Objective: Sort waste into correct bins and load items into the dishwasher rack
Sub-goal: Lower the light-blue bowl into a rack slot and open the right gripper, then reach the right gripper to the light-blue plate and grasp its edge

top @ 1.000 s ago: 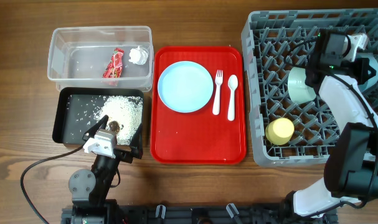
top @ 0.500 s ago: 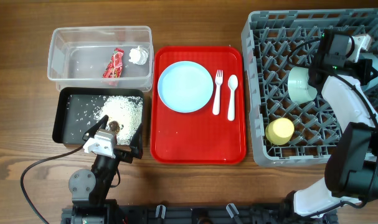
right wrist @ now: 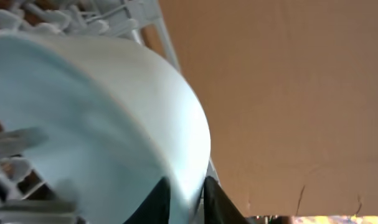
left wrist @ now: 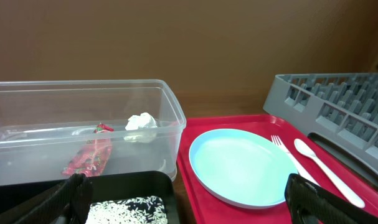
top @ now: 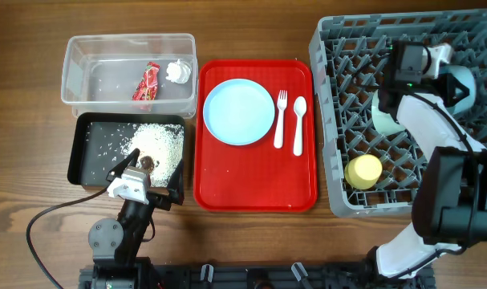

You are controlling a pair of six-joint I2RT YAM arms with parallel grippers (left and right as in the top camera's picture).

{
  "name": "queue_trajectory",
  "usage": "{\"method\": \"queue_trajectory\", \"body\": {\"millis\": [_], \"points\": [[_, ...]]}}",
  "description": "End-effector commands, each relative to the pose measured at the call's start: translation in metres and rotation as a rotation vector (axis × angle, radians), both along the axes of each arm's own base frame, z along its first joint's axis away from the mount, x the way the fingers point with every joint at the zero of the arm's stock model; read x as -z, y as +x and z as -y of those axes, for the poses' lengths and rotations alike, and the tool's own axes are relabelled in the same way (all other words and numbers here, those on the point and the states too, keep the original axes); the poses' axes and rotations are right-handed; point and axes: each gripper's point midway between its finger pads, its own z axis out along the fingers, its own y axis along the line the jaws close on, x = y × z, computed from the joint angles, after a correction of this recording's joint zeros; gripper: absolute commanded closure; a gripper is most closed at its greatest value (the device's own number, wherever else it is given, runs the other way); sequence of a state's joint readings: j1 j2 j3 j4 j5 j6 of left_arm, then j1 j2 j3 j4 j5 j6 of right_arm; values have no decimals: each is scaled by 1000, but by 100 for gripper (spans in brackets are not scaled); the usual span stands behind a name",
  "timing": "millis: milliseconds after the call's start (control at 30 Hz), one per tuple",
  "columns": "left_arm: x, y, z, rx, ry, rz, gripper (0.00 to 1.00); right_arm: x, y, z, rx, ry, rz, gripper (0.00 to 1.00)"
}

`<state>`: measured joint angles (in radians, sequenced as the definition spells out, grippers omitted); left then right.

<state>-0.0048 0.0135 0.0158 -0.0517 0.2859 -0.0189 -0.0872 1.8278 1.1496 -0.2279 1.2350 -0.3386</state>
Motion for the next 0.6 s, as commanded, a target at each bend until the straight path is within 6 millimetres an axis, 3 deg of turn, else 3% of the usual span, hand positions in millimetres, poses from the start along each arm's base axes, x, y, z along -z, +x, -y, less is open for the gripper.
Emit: {"method": "queue_trajectory", "body": {"millis": [0, 167, 367, 467, 567], "points": [[1, 0, -1, -6, 15, 9, 0, 12, -3, 1, -3, 18, -40, 80], [1, 0, -1, -6, 15, 9, 0, 2, -2, -10, -23, 20, -9, 61], [1, 0, -1, -6, 15, 9, 0, -28, 15, -48, -124, 20, 106, 39], [1, 0, -1, -6, 15, 9, 0, -51, 27, -78, -217, 44, 193, 34], [1, 0, -1, -6, 15, 9, 0, -73, 37, -120, -356, 108, 251, 34]]}}
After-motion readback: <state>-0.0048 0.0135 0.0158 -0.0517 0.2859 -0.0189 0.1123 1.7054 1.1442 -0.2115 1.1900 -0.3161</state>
